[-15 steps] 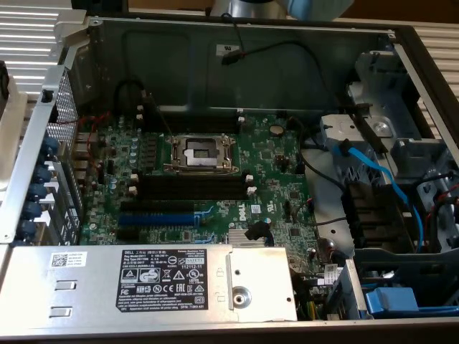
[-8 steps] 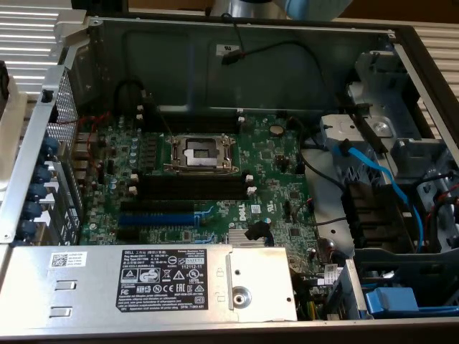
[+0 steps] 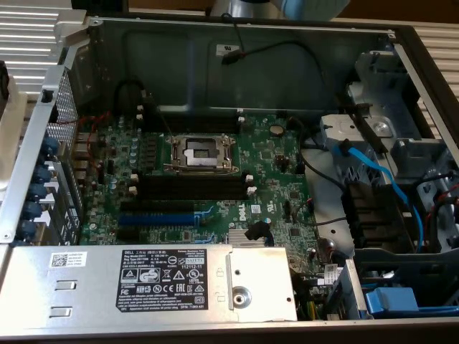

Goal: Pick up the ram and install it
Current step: 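Reach for the ram, then pick up the ram and move it above insertion slot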

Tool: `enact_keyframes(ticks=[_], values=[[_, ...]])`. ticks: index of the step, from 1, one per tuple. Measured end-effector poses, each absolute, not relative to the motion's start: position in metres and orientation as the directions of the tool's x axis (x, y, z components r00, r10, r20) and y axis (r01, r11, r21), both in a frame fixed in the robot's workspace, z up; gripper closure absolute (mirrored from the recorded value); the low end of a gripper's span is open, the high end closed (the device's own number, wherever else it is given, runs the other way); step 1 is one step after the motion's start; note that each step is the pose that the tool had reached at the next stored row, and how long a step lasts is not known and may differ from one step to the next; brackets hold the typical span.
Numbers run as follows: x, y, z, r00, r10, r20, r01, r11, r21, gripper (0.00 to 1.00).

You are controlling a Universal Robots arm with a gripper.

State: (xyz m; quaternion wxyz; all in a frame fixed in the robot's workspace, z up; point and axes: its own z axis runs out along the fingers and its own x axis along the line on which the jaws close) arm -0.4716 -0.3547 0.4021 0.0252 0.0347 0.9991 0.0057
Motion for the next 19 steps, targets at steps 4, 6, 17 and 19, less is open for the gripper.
enact_keyframes(ticks=[4,6,17,19], values=[[-0.486,-0.351,0.402,-0.997,0.070,-0.026,0.069,0.998,0.011,0.90],[-0.494,-0.349,0.402,-0.997,0.070,-0.021,0.069,0.998,0.011,0.90],[-0.504,-0.343,0.402,-0.998,0.068,-0.018,0.068,0.998,0.011,0.90],[-0.504,-0.343,0.402,-0.998,0.067,-0.018,0.067,0.998,0.011,0.90]])
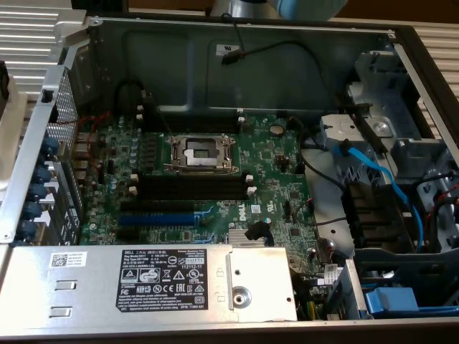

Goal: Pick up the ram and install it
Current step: 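Pick up the ram and move it above insertion slot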

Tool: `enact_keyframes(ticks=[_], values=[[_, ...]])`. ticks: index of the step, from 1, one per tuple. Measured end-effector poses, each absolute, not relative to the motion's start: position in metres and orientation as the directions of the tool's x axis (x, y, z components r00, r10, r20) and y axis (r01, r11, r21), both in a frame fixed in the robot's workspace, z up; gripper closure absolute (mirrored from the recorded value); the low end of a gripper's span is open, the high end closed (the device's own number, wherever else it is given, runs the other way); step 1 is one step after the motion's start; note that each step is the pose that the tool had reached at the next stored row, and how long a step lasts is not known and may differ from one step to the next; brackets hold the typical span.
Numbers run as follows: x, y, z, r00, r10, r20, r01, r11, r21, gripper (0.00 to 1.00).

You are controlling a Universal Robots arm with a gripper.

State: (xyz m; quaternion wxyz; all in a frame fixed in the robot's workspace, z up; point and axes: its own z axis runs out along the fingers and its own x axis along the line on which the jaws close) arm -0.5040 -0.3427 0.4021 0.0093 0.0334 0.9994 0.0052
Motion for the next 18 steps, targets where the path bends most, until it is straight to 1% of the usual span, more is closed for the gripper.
enact_keyframes(ticks=[11,13,18], values=[[-0.5040,-0.3427,0.4021,-0.998,0.065,-0.018,0.065,0.998,0.011,0.90],[-0.5049,-0.3423,0.4019,-0.998,0.061,-0.023,0.061,0.998,0.011,0.90],[-0.5048,-0.3423,0.4018,-0.999,-0.026,-0.024,-0.027,1.000,0.012,0.90]])
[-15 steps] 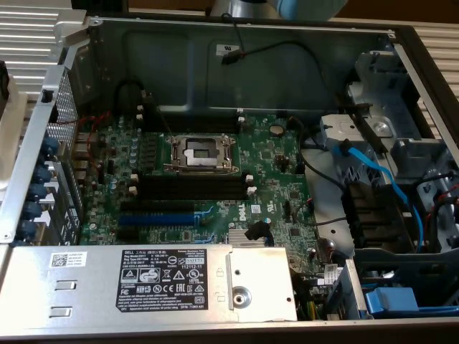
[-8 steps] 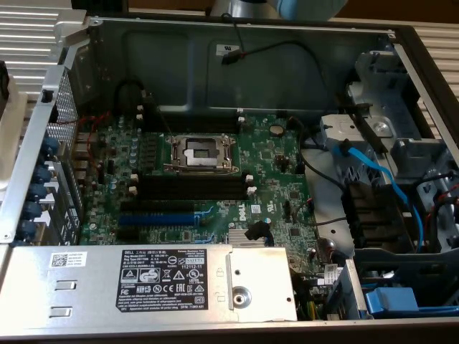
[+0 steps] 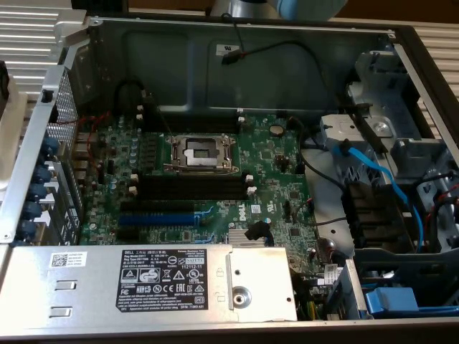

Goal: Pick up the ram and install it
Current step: 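Pick up the ram and move it above insertion slot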

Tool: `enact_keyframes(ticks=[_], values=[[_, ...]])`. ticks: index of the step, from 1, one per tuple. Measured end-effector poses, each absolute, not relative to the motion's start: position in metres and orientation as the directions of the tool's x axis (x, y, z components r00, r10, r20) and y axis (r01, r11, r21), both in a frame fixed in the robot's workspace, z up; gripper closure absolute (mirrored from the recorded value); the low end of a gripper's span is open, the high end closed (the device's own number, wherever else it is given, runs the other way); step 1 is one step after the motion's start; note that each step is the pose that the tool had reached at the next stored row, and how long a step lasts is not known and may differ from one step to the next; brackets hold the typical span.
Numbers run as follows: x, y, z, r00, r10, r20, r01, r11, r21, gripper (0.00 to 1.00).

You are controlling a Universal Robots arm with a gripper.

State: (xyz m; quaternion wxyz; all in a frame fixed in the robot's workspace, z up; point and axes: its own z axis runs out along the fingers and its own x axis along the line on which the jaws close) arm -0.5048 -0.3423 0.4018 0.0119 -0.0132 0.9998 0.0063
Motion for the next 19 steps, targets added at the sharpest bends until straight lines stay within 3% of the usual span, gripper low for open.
enact_keyframes(ticks=[19], values=[[-0.5048,-0.3423,0.4018,-0.932,-0.362,-0.024,-0.363,0.932,0.012,0.90]])
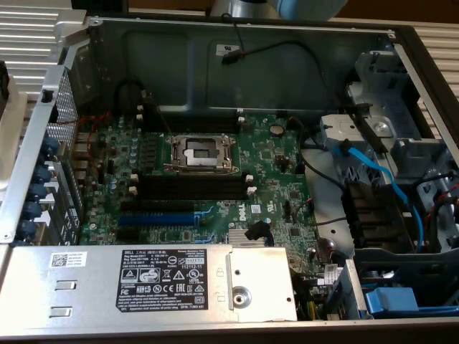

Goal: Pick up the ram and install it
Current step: 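Pick up the ram and move it above insertion slot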

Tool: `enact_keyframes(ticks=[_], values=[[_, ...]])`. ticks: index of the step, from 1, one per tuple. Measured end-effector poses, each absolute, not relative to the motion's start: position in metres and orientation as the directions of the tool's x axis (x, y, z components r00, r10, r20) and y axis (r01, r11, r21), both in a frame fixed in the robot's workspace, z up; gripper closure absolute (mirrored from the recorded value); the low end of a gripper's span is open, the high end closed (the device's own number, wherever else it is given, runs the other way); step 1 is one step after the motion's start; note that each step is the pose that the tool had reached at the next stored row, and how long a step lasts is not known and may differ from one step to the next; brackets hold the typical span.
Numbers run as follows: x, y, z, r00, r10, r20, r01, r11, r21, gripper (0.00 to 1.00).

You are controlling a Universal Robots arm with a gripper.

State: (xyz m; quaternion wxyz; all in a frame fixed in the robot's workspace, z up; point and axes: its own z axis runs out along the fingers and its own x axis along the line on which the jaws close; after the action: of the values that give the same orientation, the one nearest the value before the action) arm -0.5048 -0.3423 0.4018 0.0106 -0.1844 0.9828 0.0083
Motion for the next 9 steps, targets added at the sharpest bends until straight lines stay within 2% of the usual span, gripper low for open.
enact_keyframes(ticks=[9], values=[[-0.5048,-0.3423,0.4018,-0.860,-0.510,-0.024,-0.511,0.860,0.012,0.90]])
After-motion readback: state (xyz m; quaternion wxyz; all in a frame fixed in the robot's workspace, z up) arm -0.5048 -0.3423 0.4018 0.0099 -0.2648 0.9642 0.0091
